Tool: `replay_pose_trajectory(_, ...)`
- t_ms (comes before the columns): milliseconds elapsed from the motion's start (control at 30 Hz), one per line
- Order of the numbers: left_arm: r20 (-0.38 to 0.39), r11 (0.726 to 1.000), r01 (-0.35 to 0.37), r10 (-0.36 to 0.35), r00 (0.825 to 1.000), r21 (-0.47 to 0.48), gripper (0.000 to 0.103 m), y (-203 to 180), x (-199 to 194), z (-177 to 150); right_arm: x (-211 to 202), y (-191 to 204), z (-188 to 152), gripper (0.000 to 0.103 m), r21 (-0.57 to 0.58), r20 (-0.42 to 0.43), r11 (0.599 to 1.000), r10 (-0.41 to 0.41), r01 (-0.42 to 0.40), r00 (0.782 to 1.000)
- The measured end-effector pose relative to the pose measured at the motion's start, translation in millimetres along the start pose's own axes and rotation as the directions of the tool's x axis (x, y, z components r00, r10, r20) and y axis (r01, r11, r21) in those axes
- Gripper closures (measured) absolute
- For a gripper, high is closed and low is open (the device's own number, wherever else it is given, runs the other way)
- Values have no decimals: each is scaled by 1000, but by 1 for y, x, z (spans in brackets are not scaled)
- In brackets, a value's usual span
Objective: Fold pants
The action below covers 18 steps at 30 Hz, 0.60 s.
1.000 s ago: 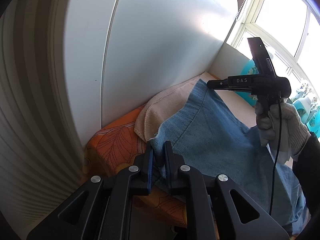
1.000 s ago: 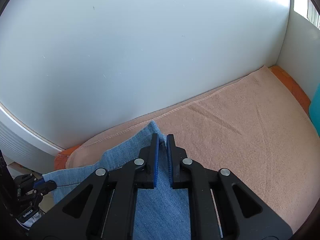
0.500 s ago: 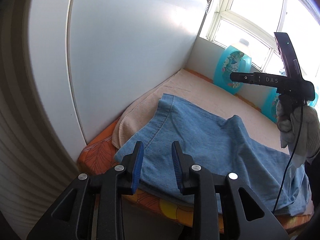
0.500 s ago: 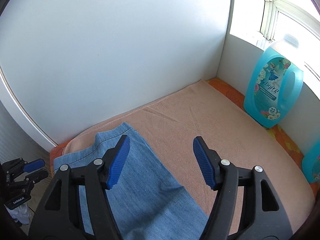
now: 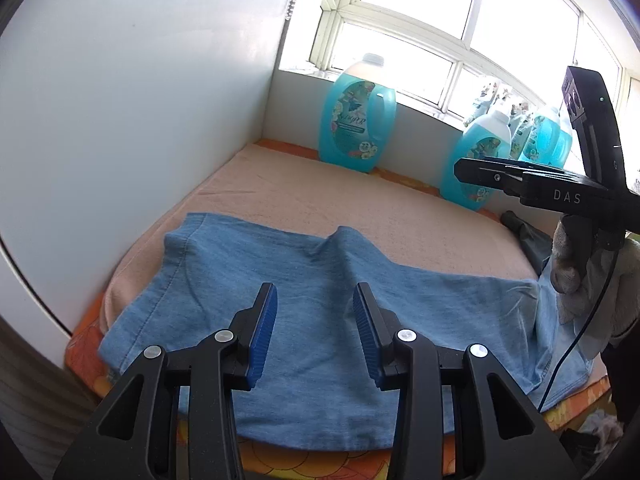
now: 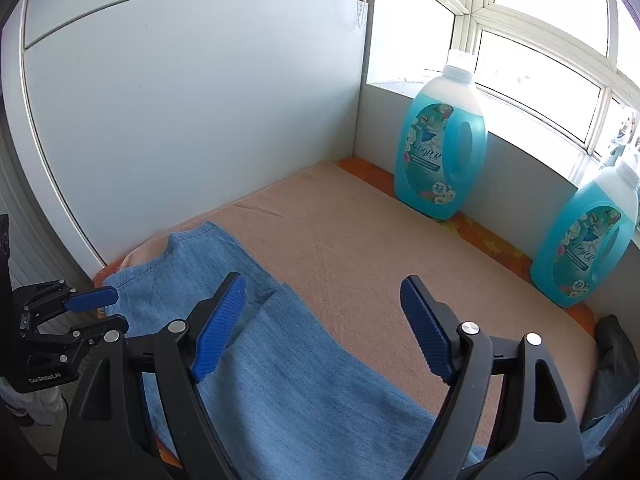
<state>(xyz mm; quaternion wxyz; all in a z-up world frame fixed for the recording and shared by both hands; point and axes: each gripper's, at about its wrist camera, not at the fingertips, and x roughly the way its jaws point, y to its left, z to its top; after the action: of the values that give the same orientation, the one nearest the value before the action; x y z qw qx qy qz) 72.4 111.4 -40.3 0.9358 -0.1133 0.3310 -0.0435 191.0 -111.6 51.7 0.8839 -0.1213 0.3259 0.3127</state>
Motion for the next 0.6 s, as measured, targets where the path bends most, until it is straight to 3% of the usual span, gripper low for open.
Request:
replay_pose_trajectory(133, -35, 994, 88, -86, 996, 70, 65, -38, 18, 5, -32, -53, -26, 9, 113, 2, 992, -59, 58, 998)
replay_pose_trajectory(267, -86, 974, 189, -179, 980, 121, 65, -79, 35, 2, -66, -110, -58, 9, 218, -5, 965, -149, 146, 989)
replay_pose_trajectory(433, -159, 932, 315, -288, 944, 179, 56, -136, 55, -9, -106, -182, -104, 9, 349, -56, 897, -269, 271, 962)
replay_pose_trajectory(600, -246, 879, 416, -361, 900, 232, 56, -190, 74, -25, -137, -249, -138, 9, 440, -142, 801, -385, 407, 912)
